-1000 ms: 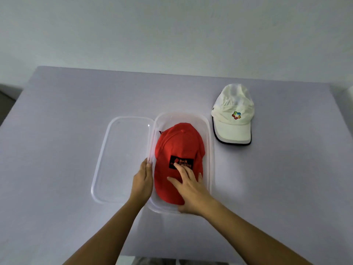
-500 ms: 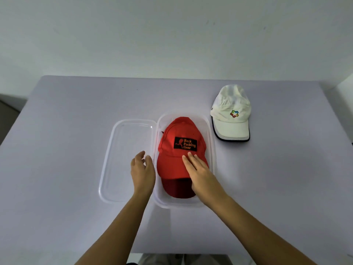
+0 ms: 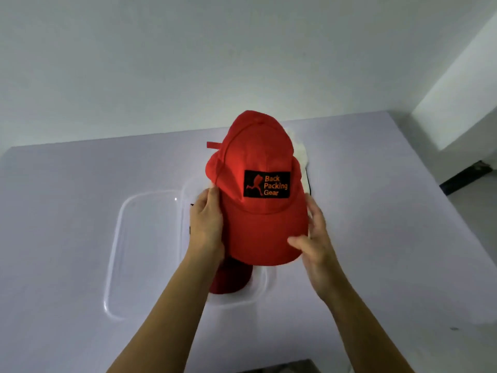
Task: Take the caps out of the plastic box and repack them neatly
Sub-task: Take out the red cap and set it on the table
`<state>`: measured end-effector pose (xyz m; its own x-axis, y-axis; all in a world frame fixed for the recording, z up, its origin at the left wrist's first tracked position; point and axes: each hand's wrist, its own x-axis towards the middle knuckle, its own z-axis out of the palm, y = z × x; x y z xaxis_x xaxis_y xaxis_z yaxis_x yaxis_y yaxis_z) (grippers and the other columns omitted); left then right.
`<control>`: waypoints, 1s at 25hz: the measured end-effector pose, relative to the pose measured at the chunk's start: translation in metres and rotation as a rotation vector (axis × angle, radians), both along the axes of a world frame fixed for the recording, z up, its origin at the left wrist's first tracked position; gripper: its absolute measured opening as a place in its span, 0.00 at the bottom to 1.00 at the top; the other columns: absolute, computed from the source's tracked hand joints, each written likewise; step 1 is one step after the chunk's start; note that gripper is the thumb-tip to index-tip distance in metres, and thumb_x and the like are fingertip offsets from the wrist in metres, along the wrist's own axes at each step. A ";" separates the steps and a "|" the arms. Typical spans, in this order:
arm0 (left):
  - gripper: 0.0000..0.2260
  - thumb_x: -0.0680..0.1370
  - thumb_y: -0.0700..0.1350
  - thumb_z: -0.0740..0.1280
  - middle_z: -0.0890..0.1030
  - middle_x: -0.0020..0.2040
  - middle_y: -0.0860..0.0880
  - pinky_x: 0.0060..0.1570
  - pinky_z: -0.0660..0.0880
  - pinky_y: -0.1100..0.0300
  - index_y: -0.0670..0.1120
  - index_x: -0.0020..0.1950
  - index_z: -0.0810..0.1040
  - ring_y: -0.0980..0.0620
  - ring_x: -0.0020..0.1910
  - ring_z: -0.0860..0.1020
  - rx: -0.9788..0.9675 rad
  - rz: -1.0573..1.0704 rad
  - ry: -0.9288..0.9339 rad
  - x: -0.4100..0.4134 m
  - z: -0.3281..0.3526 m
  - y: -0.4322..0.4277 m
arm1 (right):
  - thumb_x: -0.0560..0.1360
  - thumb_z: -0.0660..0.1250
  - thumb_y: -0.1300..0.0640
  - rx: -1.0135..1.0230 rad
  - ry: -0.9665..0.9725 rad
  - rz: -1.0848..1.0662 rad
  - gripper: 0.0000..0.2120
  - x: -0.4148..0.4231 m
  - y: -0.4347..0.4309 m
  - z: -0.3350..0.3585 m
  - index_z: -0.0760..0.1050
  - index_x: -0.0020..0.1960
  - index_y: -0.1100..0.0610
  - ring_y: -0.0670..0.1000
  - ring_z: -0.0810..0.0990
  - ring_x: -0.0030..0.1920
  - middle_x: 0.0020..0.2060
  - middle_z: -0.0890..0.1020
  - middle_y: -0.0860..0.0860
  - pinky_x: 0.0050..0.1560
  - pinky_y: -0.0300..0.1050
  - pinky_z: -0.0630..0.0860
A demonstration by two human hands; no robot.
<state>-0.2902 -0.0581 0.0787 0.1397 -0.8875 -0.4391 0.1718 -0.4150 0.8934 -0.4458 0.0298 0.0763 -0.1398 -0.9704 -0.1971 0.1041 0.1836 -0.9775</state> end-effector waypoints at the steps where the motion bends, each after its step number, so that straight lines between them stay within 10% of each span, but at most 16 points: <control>1: 0.14 0.79 0.53 0.59 0.78 0.41 0.44 0.48 0.75 0.50 0.47 0.39 0.78 0.49 0.42 0.74 -0.027 -0.050 0.001 -0.019 -0.004 0.002 | 0.66 0.73 0.51 0.090 -0.085 -0.119 0.37 -0.018 0.000 -0.003 0.60 0.69 0.39 0.46 0.71 0.65 0.68 0.69 0.46 0.63 0.50 0.72; 7: 0.13 0.80 0.50 0.59 0.80 0.39 0.51 0.45 0.75 0.57 0.46 0.50 0.81 0.54 0.40 0.76 0.013 -0.424 -0.024 -0.130 -0.062 0.021 | 0.71 0.69 0.62 0.341 -0.235 -0.395 0.31 -0.139 0.028 -0.056 0.63 0.71 0.56 0.54 0.78 0.59 0.63 0.76 0.55 0.58 0.54 0.74; 12: 0.16 0.76 0.41 0.61 0.79 0.53 0.45 0.54 0.78 0.47 0.46 0.63 0.73 0.47 0.47 0.77 0.222 -0.643 -0.235 -0.193 -0.119 0.034 | 0.57 0.76 0.54 0.501 -0.069 -0.452 0.43 -0.201 0.042 -0.104 0.65 0.69 0.56 0.57 0.78 0.57 0.62 0.77 0.56 0.59 0.56 0.75; 19: 0.21 0.73 0.39 0.63 0.75 0.62 0.42 0.56 0.74 0.53 0.43 0.67 0.68 0.44 0.57 0.75 0.245 -0.837 -0.399 -0.243 -0.137 0.029 | 0.71 0.72 0.63 0.496 0.195 -0.416 0.30 -0.252 0.017 -0.139 0.65 0.70 0.59 0.53 0.76 0.57 0.61 0.75 0.53 0.57 0.46 0.72; 25: 0.24 0.78 0.35 0.57 0.69 0.66 0.39 0.56 0.66 0.62 0.43 0.74 0.61 0.43 0.62 0.71 0.049 -0.917 -0.562 -0.235 -0.113 0.031 | 0.68 0.71 0.49 0.470 0.511 -0.418 0.31 -0.238 0.009 -0.145 0.68 0.68 0.55 0.56 0.75 0.62 0.62 0.76 0.55 0.63 0.55 0.73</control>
